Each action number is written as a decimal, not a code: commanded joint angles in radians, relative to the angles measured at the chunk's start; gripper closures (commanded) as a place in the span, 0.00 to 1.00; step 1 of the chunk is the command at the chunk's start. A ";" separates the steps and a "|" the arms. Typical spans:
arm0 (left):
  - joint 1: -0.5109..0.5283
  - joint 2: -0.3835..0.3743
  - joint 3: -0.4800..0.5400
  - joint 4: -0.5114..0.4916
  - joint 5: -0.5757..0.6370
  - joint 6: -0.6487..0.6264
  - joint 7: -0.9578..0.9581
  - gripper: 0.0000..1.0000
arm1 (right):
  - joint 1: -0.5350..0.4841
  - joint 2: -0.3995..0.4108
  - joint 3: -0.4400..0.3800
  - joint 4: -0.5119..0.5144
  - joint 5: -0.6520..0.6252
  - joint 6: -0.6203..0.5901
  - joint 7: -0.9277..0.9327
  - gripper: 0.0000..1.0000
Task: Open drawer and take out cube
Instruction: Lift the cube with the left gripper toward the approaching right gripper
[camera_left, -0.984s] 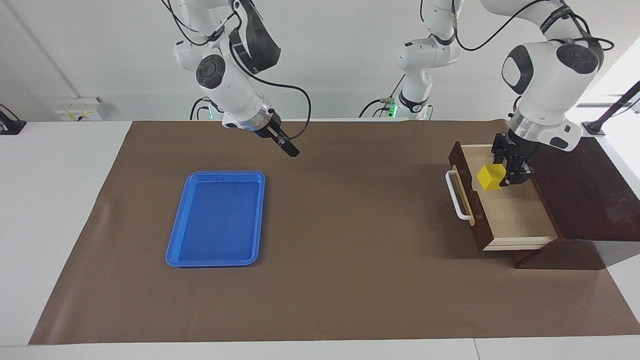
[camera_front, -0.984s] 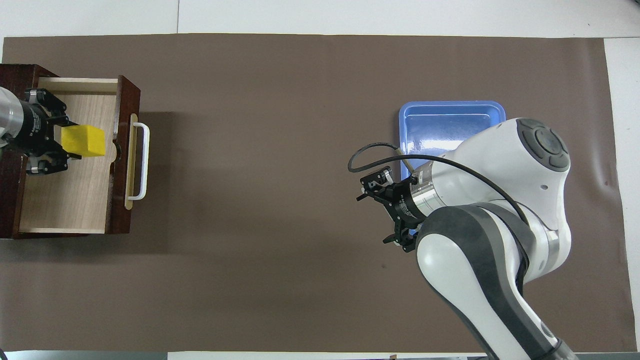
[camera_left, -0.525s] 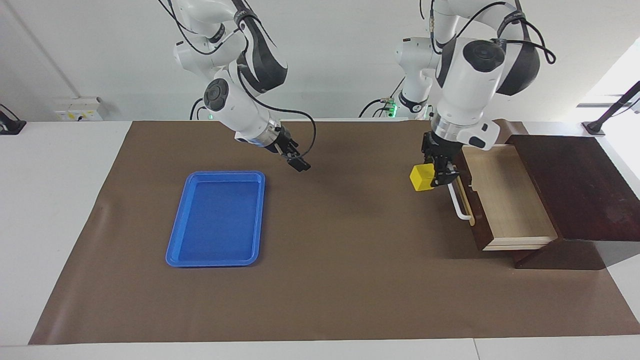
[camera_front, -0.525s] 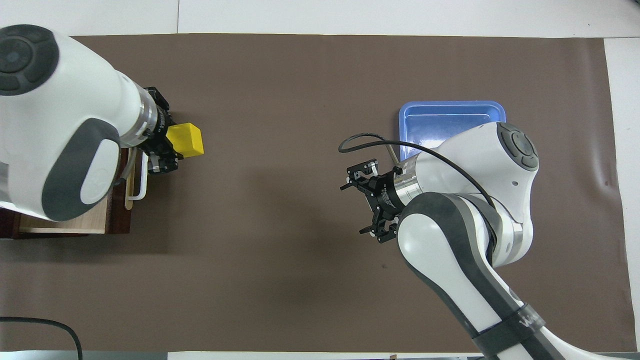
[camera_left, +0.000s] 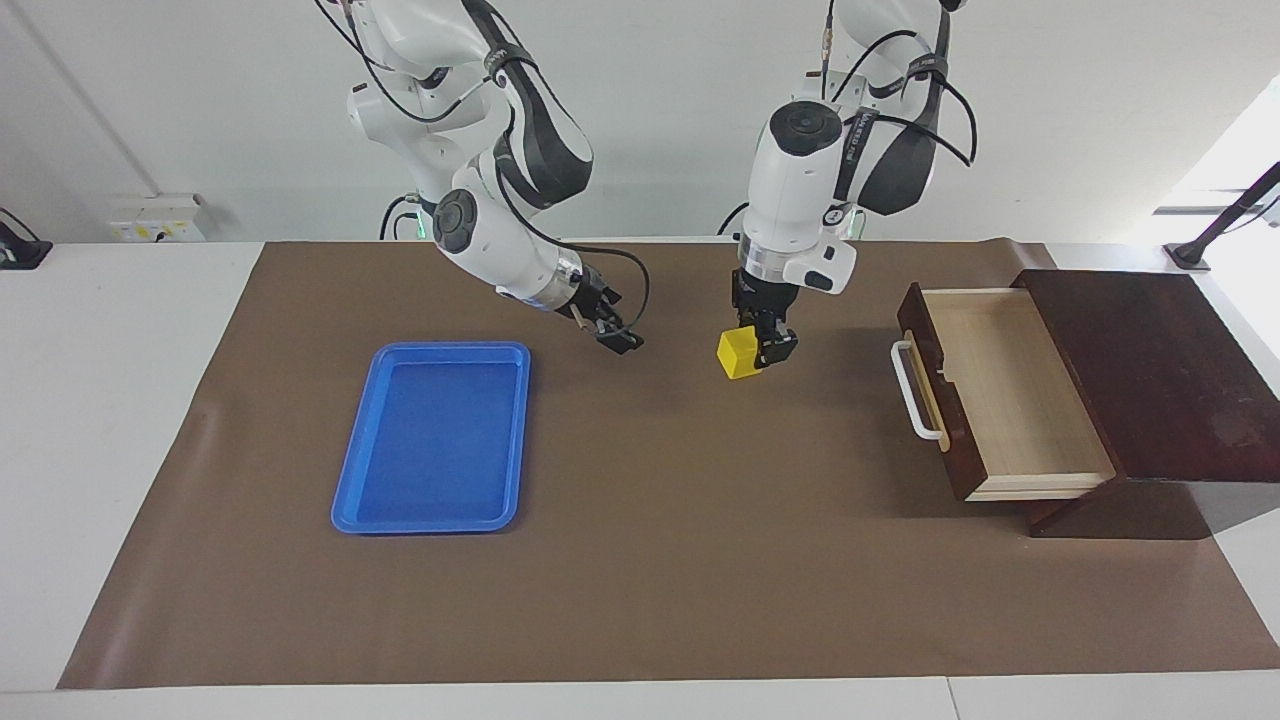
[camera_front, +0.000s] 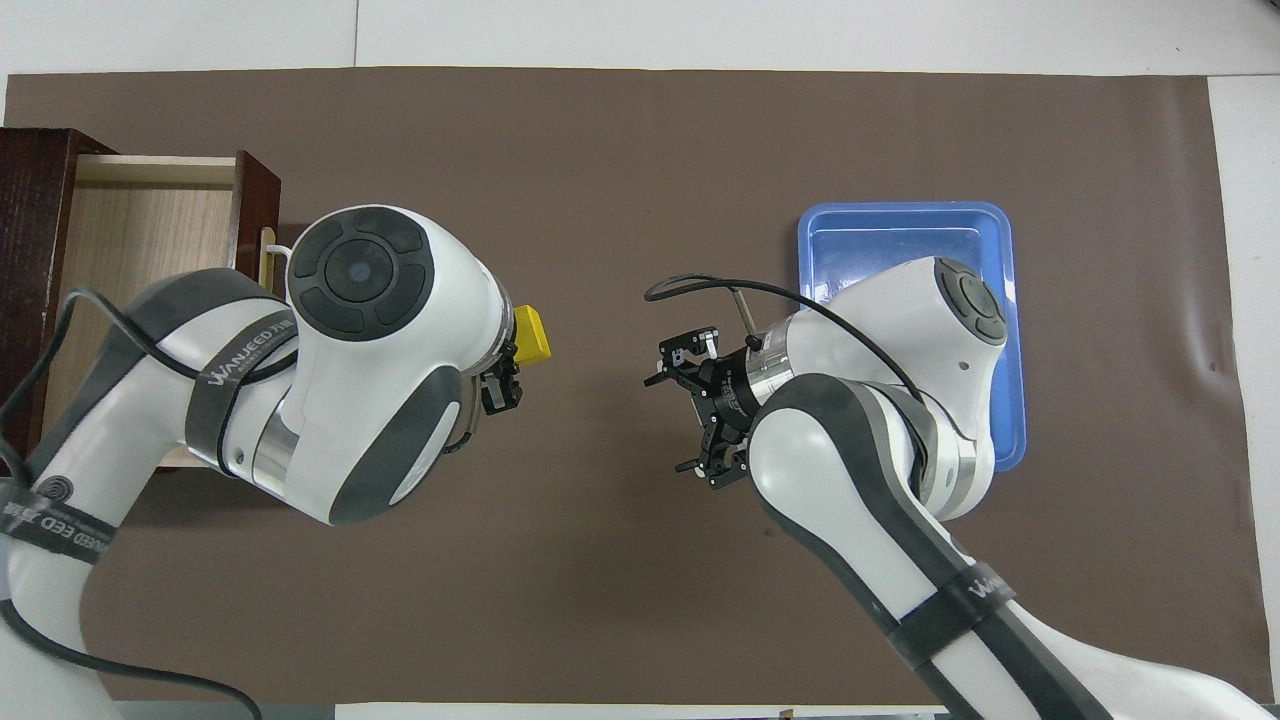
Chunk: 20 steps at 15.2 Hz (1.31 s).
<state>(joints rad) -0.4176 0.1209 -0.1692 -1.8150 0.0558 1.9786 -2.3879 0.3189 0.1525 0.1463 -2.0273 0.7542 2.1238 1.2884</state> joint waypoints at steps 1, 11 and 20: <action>-0.042 -0.030 0.019 -0.049 -0.014 0.034 -0.045 1.00 | 0.022 0.082 -0.004 0.074 0.030 0.028 0.040 0.00; -0.122 -0.043 0.019 -0.099 -0.013 0.058 -0.105 1.00 | 0.058 0.211 -0.005 0.239 0.089 0.025 0.146 0.00; -0.122 -0.044 0.019 -0.112 -0.013 0.074 -0.134 1.00 | 0.089 0.214 -0.005 0.257 0.076 0.028 0.167 0.00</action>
<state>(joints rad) -0.5215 0.1143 -0.1684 -1.8808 0.0553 2.0268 -2.5067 0.3986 0.3547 0.1462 -1.7881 0.8232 2.1492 1.4343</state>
